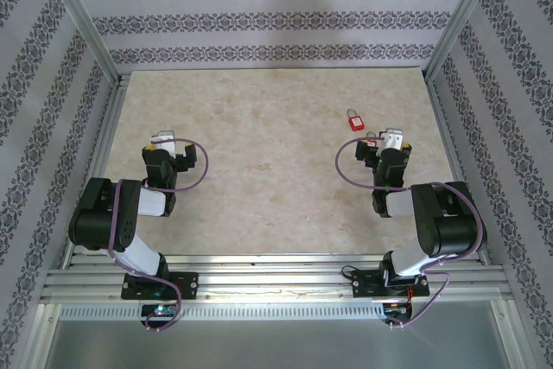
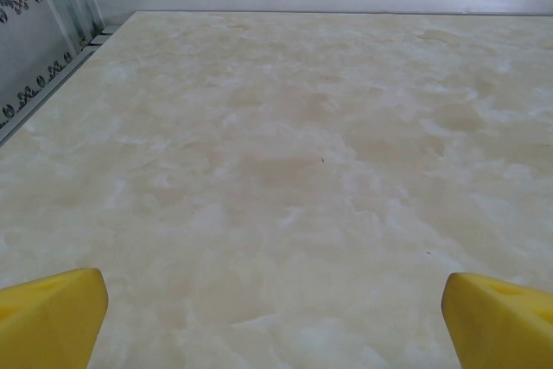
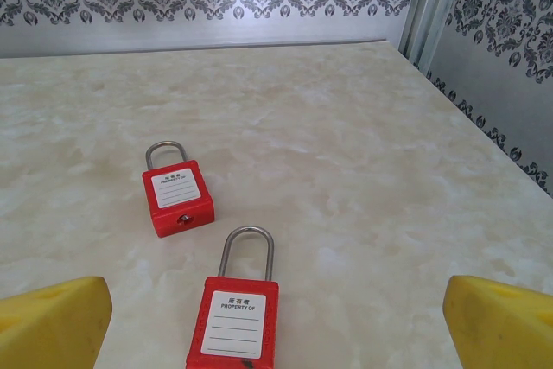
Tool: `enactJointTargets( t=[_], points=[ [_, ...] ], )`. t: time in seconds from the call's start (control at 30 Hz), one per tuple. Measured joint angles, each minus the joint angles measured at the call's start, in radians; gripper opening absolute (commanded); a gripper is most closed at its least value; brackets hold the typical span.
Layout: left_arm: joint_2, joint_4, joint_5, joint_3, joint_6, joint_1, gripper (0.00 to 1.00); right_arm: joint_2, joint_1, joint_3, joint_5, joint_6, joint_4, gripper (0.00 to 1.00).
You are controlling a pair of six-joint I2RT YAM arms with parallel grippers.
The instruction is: Unlock with the key
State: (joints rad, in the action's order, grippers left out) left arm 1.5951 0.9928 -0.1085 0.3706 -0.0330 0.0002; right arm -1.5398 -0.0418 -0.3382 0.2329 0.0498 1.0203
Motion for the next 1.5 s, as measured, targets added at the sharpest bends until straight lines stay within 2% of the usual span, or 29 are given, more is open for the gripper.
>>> enactJointTargets(
  t=[0.6,0.93,1.03,1.17,1.23,1.33,1.5],
  points=[
    [-0.003,-0.004,-0.001,0.000,0.000,0.000,1.00,0.002,-0.011,0.002,-0.004,-0.001,0.000,0.98],
    [-0.082,-0.015,-0.010,-0.059,0.000,-0.003,1.00,0.019,-0.045,0.060,0.013,-0.030,0.050,0.98],
    [-0.160,-0.060,-0.024,-0.061,0.008,-0.026,1.00,0.070,-0.085,0.080,0.057,-0.059,0.039,0.98],
    [-0.330,-0.256,-0.061,-0.005,-0.011,-0.070,1.00,0.265,-0.189,0.064,0.122,-0.111,-0.068,0.98],
    [-0.423,-0.423,-0.055,0.072,-0.063,-0.073,0.99,0.391,-0.246,0.016,0.138,-0.108,-0.192,0.98],
    [-0.535,-0.667,-0.018,0.202,-0.163,-0.073,1.00,0.518,-0.290,-0.109,0.108,-0.035,-0.426,0.98],
    [-0.613,-1.104,0.000,0.416,-0.299,-0.072,1.00,0.586,-0.342,-0.218,0.048,0.111,-0.708,0.98]
  ],
)
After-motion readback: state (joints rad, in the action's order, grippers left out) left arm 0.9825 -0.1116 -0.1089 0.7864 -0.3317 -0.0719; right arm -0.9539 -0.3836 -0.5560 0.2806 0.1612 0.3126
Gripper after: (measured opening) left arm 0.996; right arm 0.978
